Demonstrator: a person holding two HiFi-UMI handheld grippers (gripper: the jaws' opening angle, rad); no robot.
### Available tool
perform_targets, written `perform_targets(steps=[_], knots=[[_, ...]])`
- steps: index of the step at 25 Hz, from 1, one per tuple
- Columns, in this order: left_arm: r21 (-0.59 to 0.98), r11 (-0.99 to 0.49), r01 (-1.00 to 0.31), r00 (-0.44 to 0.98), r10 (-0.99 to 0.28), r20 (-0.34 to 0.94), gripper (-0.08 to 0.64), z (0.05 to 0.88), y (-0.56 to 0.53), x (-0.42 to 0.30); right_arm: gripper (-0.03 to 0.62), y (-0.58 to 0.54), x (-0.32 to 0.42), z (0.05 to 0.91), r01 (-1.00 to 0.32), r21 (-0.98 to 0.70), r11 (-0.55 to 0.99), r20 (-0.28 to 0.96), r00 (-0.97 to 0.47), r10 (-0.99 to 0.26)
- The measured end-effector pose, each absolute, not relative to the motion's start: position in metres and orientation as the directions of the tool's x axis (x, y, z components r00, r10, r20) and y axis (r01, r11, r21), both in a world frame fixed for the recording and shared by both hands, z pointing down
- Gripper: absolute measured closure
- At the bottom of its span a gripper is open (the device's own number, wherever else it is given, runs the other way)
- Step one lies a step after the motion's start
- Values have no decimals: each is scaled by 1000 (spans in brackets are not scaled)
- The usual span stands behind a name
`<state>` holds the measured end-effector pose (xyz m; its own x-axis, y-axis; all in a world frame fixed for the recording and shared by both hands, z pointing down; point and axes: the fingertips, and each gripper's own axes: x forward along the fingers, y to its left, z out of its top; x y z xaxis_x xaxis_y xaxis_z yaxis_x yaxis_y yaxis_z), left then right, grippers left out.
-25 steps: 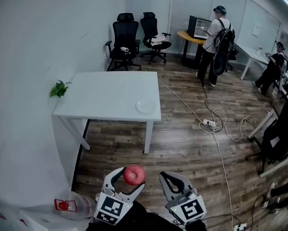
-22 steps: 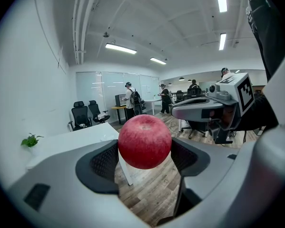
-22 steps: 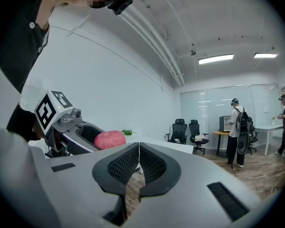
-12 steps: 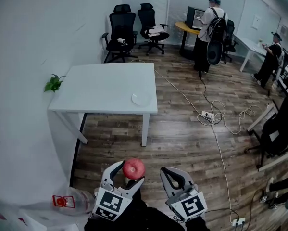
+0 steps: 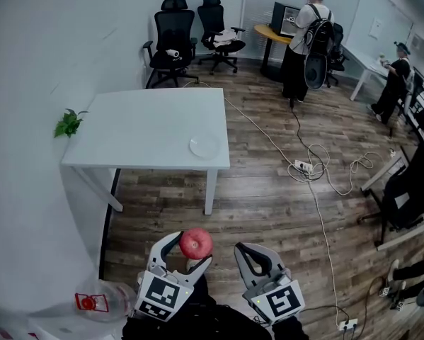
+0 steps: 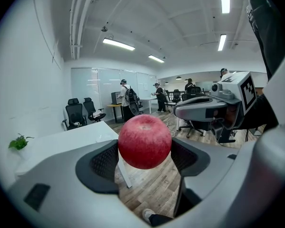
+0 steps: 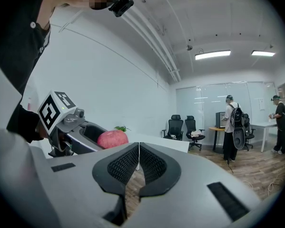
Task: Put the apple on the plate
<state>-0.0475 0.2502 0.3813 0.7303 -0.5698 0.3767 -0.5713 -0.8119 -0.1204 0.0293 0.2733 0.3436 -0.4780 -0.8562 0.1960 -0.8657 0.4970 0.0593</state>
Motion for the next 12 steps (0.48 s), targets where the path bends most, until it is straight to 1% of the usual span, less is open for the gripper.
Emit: perform_targets(steps=[8,12], knots=[[-114,-819,-563,736,-559,383,206,376,188,-48,551,214,21,336,-857,64,511,209,-489,-847],[-112,-828,-549,746,-546,382,206,378,156,-44,551,184,26,338,-866,64,495,220,-472,-854]])
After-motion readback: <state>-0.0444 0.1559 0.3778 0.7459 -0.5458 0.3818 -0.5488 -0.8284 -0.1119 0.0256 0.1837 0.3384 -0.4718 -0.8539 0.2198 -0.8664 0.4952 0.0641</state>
